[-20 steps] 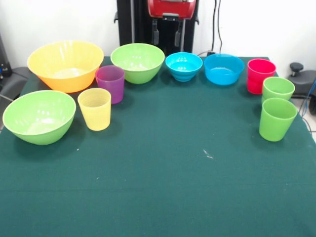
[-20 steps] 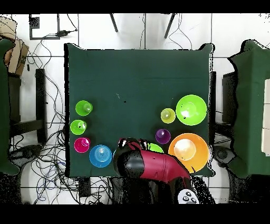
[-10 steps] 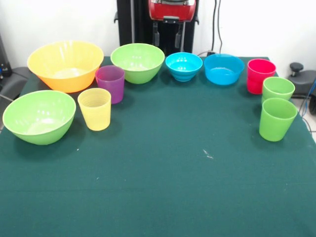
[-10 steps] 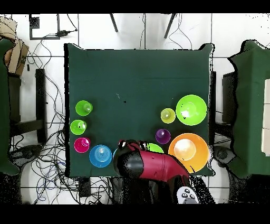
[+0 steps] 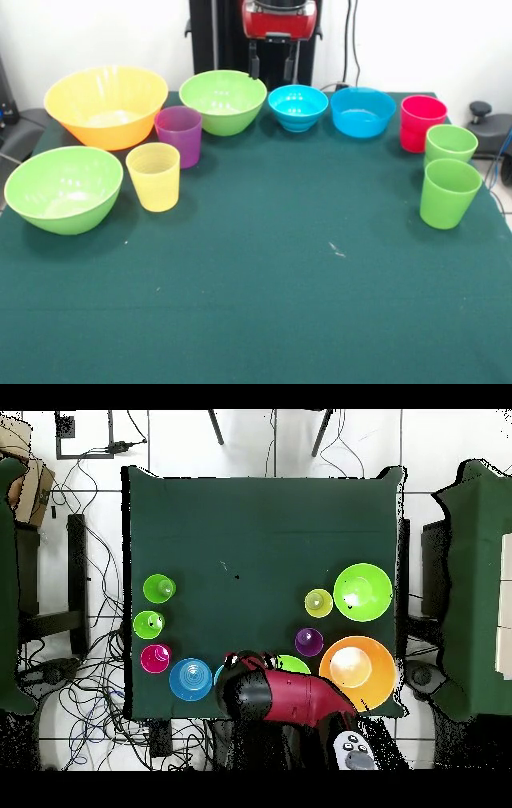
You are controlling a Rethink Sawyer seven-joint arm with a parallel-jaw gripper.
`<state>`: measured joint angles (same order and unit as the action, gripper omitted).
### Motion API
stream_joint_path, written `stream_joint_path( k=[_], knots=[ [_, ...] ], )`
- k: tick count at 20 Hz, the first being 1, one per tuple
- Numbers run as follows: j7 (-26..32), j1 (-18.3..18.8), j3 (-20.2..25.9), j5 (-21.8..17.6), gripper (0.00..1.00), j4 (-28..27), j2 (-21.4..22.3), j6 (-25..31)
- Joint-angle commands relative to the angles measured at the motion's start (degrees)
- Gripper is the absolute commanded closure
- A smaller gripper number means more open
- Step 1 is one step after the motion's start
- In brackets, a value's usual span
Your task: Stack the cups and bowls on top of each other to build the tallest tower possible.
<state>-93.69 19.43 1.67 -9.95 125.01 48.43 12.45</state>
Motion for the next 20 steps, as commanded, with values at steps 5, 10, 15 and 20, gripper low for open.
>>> stream_joint_path(
  k=[5,10,15,20],
  knots=[
    [-3.9,2.1,3.1,-3.9,0.00,-3.5,-3.7,-2.9],
    [-5.5,1.5,2.3,-3.6,0.00,-4.8,-6.2,-5.0],
    [-5.9,1.1,1.8,-3.2,0.00,-6.3,-7.7,-5.9],
    [-5.9,1.1,2.2,-3.1,0.00,-7.3,-9.5,-7.4]
  ],
)
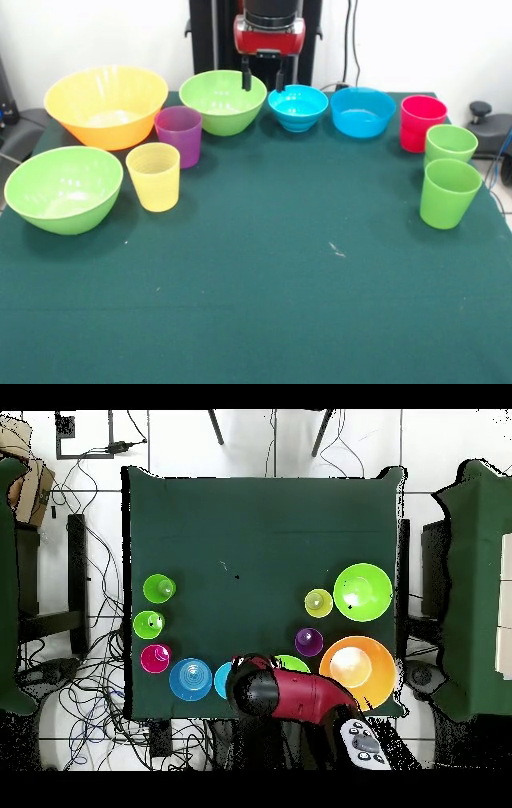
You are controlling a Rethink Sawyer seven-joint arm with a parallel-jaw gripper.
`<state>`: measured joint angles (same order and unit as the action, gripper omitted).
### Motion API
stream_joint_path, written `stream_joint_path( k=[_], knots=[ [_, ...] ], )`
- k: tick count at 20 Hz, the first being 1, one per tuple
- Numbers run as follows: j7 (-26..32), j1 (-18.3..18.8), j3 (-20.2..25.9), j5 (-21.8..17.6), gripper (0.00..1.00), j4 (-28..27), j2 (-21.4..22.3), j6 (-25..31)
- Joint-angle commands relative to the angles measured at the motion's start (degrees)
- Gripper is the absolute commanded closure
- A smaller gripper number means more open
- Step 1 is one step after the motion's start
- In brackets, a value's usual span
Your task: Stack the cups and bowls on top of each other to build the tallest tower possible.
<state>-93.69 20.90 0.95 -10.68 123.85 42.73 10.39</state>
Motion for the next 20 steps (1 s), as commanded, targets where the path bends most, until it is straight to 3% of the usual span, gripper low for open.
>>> stream_joint_path(
  k=[1,8,20],
  knots=[
    [-5.9,-0.4,2.9,-2.5,0.00,-6.4,-4.2,-5.7],
    [-4.8,0.4,3.5,-2.6,0.00,-8.2,-4.8,-5.0],
    [-5.7,1.7,2.0,-2.8,0.00,-6.0,-2.9,-5.6]
  ],
)
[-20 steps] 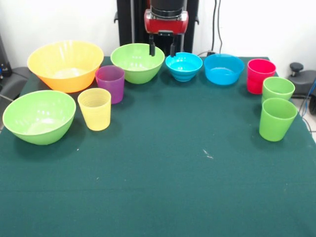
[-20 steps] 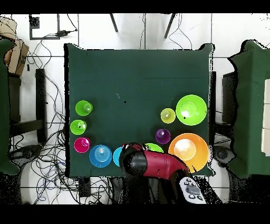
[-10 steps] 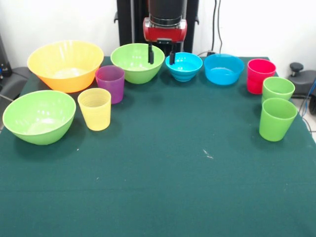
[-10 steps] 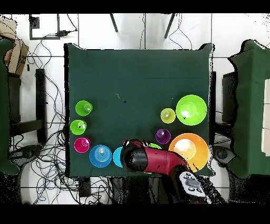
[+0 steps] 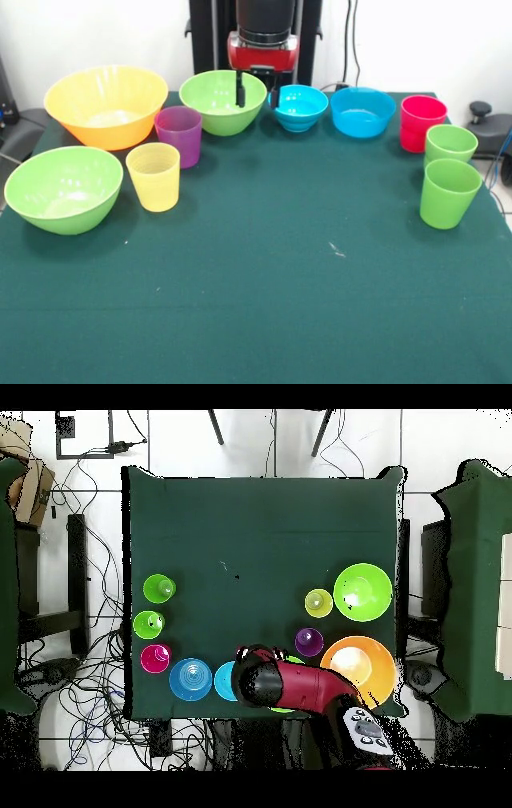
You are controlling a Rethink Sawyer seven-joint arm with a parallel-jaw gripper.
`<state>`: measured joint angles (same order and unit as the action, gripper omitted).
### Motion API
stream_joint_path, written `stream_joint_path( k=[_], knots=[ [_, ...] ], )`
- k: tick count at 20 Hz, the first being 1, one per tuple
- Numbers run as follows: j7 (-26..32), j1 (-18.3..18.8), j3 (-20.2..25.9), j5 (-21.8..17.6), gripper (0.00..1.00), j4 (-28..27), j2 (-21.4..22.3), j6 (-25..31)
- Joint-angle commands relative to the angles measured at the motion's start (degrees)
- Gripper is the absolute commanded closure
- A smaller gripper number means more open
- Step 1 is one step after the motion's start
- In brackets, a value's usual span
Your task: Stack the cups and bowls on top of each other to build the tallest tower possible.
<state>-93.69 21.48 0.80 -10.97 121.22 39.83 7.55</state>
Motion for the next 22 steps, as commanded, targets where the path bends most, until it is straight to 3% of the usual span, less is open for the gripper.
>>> stream_joint_path(
  k=[1,6,12,22],
  knots=[
    [-6.4,0.9,1.5,-2.2,0.00,-2.8,0.3,-3.1],
    [-10.3,0.1,-1.4,-0.4,0.00,-0.1,1.2,-5.3],
    [-14.6,0.0,-2.4,2.9,0.00,1.2,-0.8,-7.5],
    [-17.4,0.6,-2.2,1.1,0.00,-1.0,-5.8,-10.2]
  ],
)
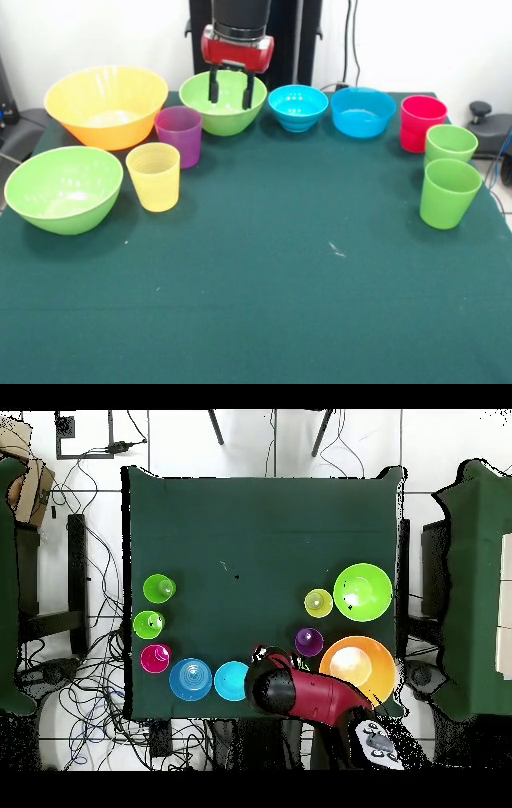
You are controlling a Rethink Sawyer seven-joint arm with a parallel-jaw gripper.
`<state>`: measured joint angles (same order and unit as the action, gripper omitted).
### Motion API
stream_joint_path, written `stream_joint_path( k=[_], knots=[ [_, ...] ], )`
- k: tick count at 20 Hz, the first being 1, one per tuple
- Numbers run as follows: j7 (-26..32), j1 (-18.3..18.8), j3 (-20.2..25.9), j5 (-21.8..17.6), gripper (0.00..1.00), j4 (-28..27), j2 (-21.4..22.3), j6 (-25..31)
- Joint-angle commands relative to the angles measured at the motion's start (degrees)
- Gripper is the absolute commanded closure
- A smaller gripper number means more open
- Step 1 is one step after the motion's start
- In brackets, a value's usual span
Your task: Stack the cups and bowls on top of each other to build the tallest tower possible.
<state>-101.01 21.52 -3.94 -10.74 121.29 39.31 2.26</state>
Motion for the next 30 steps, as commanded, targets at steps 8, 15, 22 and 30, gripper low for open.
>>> stream_joint_path(
  k=[8,15,22,30],
  knots=[
    [-12.2,1.1,2.5,-0.9,0.00,-1.9,-10.6,-9.5],
    [-12.3,1.3,1.9,-1.2,0.00,-0.1,-9.5,-9.6],
    [-12.5,1.0,1.8,-0.9,0.00,0.6,-9.4,-9.9],
    [-13.3,0.2,1.6,-0.5,0.00,1.6,-9.3,-10.4]
  ],
)
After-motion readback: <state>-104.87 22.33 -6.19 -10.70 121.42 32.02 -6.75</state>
